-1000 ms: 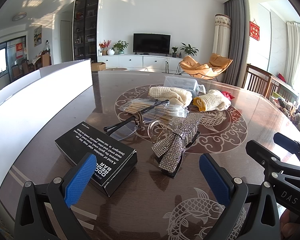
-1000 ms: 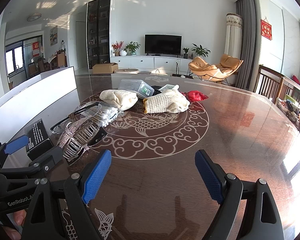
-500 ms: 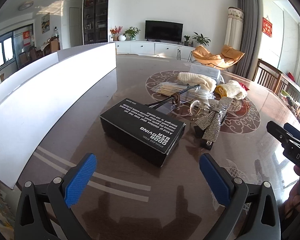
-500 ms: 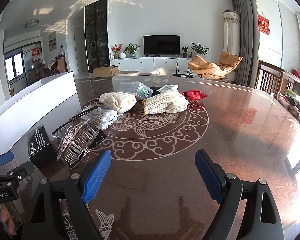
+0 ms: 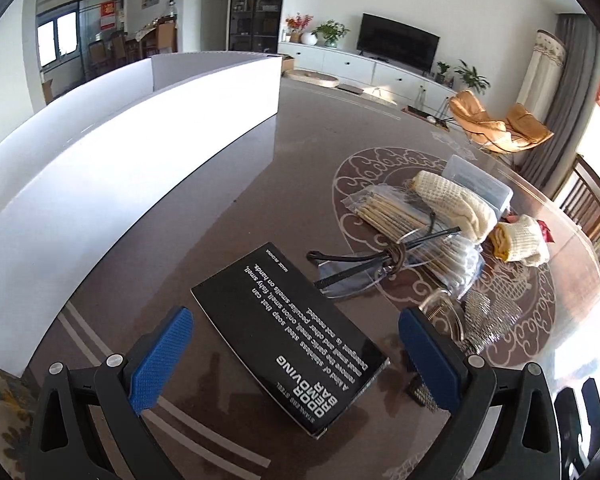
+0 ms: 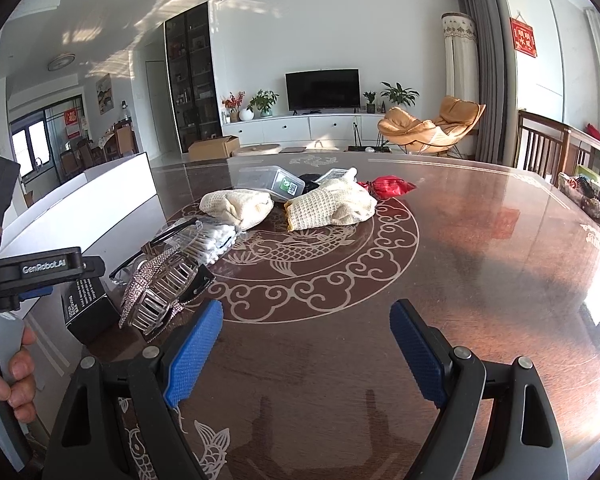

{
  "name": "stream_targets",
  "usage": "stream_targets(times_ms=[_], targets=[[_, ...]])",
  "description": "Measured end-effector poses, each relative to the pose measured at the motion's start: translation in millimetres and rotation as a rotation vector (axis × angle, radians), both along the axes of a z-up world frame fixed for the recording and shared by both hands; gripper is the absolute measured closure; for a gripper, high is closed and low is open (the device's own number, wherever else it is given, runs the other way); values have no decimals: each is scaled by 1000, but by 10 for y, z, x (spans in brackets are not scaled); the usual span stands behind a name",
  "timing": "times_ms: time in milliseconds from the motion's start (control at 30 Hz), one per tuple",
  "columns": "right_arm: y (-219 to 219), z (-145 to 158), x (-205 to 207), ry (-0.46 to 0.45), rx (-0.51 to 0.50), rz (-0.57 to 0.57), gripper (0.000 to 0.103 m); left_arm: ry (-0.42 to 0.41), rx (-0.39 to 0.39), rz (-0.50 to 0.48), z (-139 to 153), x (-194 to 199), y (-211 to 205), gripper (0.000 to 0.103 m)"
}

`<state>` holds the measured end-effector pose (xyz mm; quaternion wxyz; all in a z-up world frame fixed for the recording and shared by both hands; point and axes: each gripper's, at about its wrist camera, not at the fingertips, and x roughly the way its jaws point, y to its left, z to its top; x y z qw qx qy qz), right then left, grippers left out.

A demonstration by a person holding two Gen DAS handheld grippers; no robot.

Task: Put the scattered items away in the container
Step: 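Move the left tool toward the black odor removing bar box, then close the left tool on the black box while the right tool nears the bow clip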

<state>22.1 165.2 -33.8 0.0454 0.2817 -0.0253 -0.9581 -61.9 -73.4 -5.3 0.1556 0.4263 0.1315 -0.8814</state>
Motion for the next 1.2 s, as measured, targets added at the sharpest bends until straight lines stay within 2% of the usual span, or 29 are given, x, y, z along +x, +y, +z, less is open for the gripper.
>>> stream_targets(times_ms=[167, 300, 467, 733, 833, 933, 1033, 1100, 1200], targets=[[17, 2, 6, 6, -15, 6, 17, -131, 41, 113, -282, -223, -90, 0], [21, 6, 13, 9, -22, 9, 17, -155, -15, 115, -333, -260, -44, 0], [32, 10, 21, 9, -28, 12, 17, -156, -43, 71, -347, -226, -49, 0], [24, 8, 13, 5, -28, 22, 17, -131, -64, -108, -335, 40, -236, 0], [-76, -13, -63, -73, -51, 58, 17, -113, -74, -152, -334, 94, -306, 0], [-227, -24, -201, -165, -230, 140, 17, -112, -73, -173, -335, 63, -373, 0], [-509, -61, -460, -246, -315, 180, 17, -113, -73, -172, -343, 104, -441, 0], [-710, -104, -632, -284, -319, 196, 17, -114, -72, -167, -340, 117, -490, 0], [-947, -242, -837, -379, -250, 130, 17, -116, -71, -182, -363, 57, -515, 0]])
